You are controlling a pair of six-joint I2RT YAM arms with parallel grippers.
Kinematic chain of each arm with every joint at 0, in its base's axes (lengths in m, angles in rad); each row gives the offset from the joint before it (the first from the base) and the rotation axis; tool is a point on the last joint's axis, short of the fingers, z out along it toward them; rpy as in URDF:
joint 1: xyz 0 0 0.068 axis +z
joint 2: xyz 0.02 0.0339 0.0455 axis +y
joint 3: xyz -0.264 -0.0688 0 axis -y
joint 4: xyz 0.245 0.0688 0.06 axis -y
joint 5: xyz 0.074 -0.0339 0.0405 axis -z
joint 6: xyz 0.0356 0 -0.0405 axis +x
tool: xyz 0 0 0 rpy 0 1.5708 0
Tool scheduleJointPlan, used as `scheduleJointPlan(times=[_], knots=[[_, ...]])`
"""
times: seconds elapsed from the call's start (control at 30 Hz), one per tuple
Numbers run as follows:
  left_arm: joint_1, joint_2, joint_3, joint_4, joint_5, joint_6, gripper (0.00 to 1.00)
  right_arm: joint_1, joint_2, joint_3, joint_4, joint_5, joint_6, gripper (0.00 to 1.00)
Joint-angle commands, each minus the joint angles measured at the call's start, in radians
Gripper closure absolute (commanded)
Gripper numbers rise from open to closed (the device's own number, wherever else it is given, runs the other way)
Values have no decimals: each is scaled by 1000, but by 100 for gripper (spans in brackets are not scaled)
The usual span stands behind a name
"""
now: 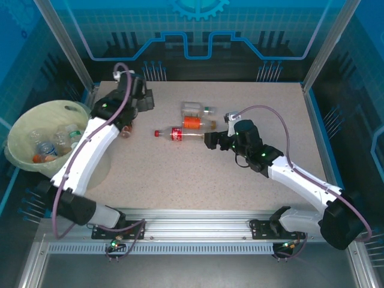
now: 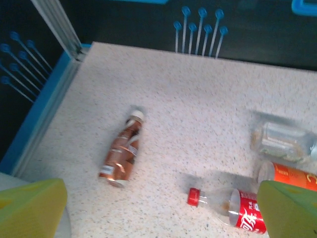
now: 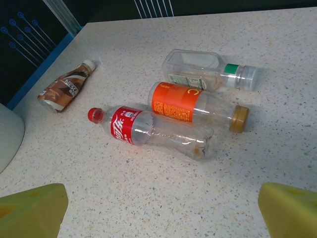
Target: Put the plastic bottles in the bin
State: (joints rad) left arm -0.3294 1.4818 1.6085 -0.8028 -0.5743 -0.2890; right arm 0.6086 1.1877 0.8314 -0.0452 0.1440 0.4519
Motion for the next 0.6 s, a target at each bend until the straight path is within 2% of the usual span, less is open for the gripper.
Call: scheduleJointPlan(times=[0.0,0.1,0.23,0.47,0.57], knots=[[-11,91,43,33,64,-2,1,5,-34,-15,-27,40,11,0],[-4,164,44,69,109,-17,1,3,-47,-23,-37,59,8,0],[38,287,103,26,135,-46,1,2,-53,-28,-44,67,8,0],[142,482,196,-61,186,-71,1,-3,-50,-22,-57,72,9,0],[199,533,190,-51,254,-76,1,-4,-55,-21,-66,74,9,0]])
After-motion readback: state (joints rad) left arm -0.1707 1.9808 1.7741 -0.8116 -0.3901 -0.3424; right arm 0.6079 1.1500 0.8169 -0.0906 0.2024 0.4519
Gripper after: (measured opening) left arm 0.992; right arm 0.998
